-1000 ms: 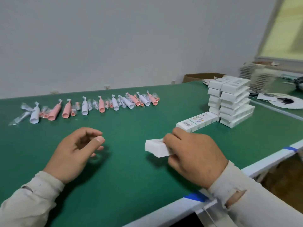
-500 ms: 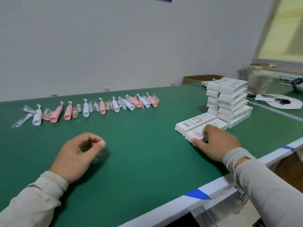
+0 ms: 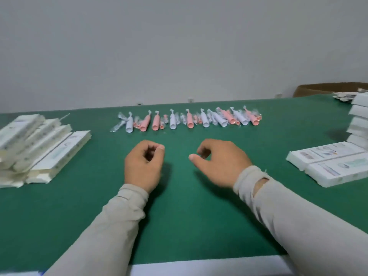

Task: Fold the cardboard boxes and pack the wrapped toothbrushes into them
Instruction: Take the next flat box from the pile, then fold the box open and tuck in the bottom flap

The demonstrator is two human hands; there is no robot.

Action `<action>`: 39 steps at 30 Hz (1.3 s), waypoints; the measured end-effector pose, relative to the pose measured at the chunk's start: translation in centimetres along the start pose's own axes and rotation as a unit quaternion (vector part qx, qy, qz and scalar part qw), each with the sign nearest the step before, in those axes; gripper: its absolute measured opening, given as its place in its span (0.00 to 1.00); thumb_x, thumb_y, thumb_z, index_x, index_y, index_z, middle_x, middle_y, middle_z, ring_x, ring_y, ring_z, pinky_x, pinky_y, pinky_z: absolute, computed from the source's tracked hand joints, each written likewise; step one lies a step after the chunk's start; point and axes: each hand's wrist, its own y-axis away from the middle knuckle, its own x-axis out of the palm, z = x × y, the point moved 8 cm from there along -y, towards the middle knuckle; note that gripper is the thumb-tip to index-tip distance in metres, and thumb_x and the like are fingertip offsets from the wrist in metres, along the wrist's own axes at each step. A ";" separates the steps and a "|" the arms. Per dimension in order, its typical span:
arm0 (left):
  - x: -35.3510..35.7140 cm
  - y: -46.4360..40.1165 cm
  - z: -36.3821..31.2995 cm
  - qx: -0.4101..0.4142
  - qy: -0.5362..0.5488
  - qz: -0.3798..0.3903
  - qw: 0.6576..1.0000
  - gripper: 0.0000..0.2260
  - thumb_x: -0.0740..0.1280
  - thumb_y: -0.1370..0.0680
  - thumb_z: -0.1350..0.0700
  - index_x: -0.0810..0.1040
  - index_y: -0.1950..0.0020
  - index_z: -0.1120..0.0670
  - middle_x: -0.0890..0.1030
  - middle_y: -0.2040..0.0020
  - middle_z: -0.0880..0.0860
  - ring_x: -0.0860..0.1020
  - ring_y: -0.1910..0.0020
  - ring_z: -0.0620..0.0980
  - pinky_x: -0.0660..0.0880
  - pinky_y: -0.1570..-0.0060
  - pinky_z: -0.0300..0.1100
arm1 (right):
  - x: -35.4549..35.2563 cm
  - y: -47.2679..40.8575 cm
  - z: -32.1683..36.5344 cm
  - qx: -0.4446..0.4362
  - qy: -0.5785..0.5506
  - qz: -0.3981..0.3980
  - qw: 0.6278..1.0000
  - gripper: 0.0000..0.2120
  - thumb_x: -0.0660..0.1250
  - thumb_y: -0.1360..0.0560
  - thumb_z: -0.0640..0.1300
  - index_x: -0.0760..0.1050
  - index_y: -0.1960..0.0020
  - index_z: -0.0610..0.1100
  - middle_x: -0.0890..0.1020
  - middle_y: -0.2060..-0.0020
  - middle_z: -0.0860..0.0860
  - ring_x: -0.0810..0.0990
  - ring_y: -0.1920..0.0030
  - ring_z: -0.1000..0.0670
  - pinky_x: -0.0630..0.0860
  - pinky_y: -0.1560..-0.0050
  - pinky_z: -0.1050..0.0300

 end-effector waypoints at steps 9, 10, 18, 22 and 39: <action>-7.6 0.9 1.6 -0.013 -0.118 -0.074 0.990 0.03 0.68 0.25 0.51 0.77 0.59 0.46 0.80 0.63 0.42 0.77 0.62 0.40 0.75 0.57 0.38 | 8.8 -4.7 5.0 -0.093 -0.236 0.033 0.967 0.10 0.73 0.26 0.46 0.78 0.62 0.58 0.83 0.64 0.61 0.79 0.61 0.61 0.73 0.53 0.71; -8.7 0.3 1.3 0.008 -0.163 -0.082 0.983 0.01 0.68 0.24 0.53 0.79 0.54 0.46 0.80 0.57 0.42 0.78 0.55 0.43 0.76 0.50 0.41 | 8.6 -4.7 5.0 -0.103 -0.243 0.028 0.964 0.09 0.73 0.26 0.47 0.78 0.63 0.58 0.83 0.64 0.61 0.79 0.60 0.62 0.70 0.57 0.74; -19.6 -4.8 6.4 -0.184 -0.640 0.019 0.746 0.29 0.59 0.20 0.39 0.65 0.26 0.57 0.65 0.24 0.58 0.63 0.25 0.58 0.61 0.26 0.51 | 8.8 -5.3 5.2 -0.095 -0.274 0.040 0.956 0.07 0.72 0.25 0.45 0.80 0.62 0.53 0.83 0.66 0.62 0.79 0.63 0.65 0.69 0.61 0.73; -20.1 -4.8 6.9 -0.139 -0.686 0.000 0.714 0.27 0.56 0.22 0.34 0.73 0.35 0.53 0.78 0.38 0.55 0.75 0.38 0.57 0.70 0.38 0.51 | 9.3 -4.9 5.8 -0.102 -0.277 0.057 0.954 0.08 0.72 0.25 0.47 0.80 0.62 0.55 0.81 0.67 0.68 0.79 0.63 0.66 0.71 0.59 0.67; -11.6 -3.7 3.1 -0.127 -0.113 -0.179 0.969 0.15 0.74 0.26 0.53 0.70 0.46 0.51 0.76 0.51 0.47 0.77 0.59 0.43 0.70 0.64 0.32 | 8.7 -4.9 5.3 -0.036 -0.438 0.049 0.897 0.02 0.71 0.24 0.45 0.81 0.55 0.49 0.84 0.65 0.54 0.81 0.66 0.58 0.79 0.60 0.59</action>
